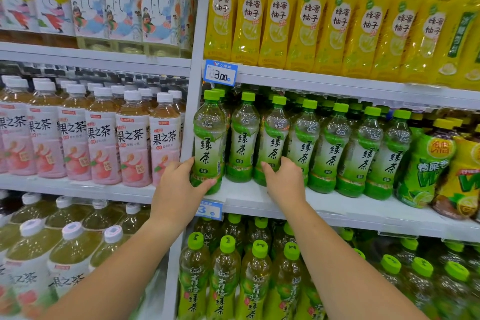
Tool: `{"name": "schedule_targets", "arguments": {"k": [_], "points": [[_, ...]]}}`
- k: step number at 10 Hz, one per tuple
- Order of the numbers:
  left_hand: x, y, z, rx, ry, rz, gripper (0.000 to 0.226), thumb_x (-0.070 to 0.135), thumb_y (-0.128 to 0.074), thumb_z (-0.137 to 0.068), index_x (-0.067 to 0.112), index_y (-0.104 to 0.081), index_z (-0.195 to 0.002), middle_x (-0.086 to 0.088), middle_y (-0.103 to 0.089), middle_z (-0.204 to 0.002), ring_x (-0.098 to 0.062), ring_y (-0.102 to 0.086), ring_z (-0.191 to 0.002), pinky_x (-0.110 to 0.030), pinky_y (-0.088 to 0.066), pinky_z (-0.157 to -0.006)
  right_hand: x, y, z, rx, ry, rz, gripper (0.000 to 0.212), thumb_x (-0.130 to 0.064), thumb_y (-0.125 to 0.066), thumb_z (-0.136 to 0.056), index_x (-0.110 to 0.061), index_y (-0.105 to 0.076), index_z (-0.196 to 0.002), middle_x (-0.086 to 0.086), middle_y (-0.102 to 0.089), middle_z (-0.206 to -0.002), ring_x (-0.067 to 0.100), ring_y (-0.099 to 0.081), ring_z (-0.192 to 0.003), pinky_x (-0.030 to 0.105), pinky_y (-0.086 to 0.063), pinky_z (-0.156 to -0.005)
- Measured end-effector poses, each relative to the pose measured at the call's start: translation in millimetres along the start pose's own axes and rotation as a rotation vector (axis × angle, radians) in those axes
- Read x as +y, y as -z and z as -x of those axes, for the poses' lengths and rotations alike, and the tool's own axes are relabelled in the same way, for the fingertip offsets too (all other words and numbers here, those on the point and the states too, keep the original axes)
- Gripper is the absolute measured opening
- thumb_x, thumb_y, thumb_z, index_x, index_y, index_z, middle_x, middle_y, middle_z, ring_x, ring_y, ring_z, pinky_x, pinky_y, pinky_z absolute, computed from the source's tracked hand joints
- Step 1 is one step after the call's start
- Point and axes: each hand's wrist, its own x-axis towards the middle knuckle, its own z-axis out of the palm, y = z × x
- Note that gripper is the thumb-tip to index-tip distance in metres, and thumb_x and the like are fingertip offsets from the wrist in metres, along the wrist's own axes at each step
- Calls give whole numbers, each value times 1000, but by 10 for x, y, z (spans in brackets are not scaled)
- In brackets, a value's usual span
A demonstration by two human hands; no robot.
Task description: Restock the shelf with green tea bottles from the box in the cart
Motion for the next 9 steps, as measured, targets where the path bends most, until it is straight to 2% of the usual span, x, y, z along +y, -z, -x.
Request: {"name": "schedule_targets", "arguments": {"k": [1, 2, 3, 4, 5, 6, 7, 8, 9], "points": [[24, 17, -6, -8, 24, 8, 59, 49, -75, -82, 16, -64, -131, 4, -51, -103, -12, -45, -95, -30, -43, -81, 16, -22, 16, 8, 4, -21, 35, -46, -62, -92, -13, -55, -81, 4, -63, -71, 26, -66, -64, 36, -54, -59], [26, 16, -14, -8, 33, 11, 60, 49, -75, -82, 15, -65, -130, 4, -52, -104, -11, -44, -97, -30, -43, -84, 43, -25, 36, 33, 23, -42, 33, -44, -62, -92, -13, -57, -85, 4, -65, -71, 27, -67, -64, 40, -58, -65], [30, 10, 8, -8, 39, 45, 58, 48, -75, -82, 16, -66, -129, 2, -54, -106, -10, -44, -98, -27, -42, -84, 59, 14, 83, 42, 23, -107, 39, -42, -62, -93, -6, -62, -110, 5, -67, -71, 29, -68, -71, 43, -59, -70], [35, 10, 8, -18, 57, 56, 57, 46, -75, -83, 15, -65, -130, 1, -56, -109, -10, -44, -100, -27, -42, -84, 46, 46, 116, 40, 28, -98, 48, -44, -60, -93, -6, -60, -122, 3, -65, -69, 27, -68, -75, 41, -57, -72], [56, 23, 6, -56, 93, 95, 48, 40, -74, -85, 17, -64, -126, -1, -58, -112, -13, -49, -104, -28, -43, -85, 30, 126, 192, 16, 28, -52, 55, -46, -56, -94, -10, -56, -135, -2, -61, -65, 18, -63, -70, 34, -54, -68], [68, 39, 68, -67, 174, 152, 43, 32, -71, -87, 15, -62, -126, -1, -60, -118, -16, -54, -110, -31, -45, -89, 28, 201, 297, -35, 6, -100, 45, -44, -57, -95, -14, -62, -129, -5, -59, -66, 11, -59, -68, 27, -48, -61], [92, 106, 178, -98, 350, 243, 44, 26, -68, -91, 12, -57, -132, 2, -59, -122, -11, -52, -109, -28, -40, -91, 4, 312, 446, -166, -56, -209, 36, -41, -58, -96, -18, -67, -121, -9, -66, -90, 0, -59, -82, 15, -42, -65], [172, 187, 340, -160, 434, 255, 44, 28, -66, -94, 14, -56, -134, 4, -57, -122, -9, -50, -110, -28, -39, -91, -14, 383, 572, -285, -96, -242, 38, -44, -56, -96, -20, -65, -125, -9, -66, -113, 5, -60, -102, 20, -47, -83], [414, 328, 431, -265, 642, 318, 43, 35, -64, -95, 18, -57, -134, 5, -58, -128, -11, -51, -122, -33, -43, -99, -74, 524, 650, -435, -232, -252, 42, -46, -53, -98, -23, -60, -133, -7, -61, -133, 9, -55, -122, 29, -42, -104]]}}
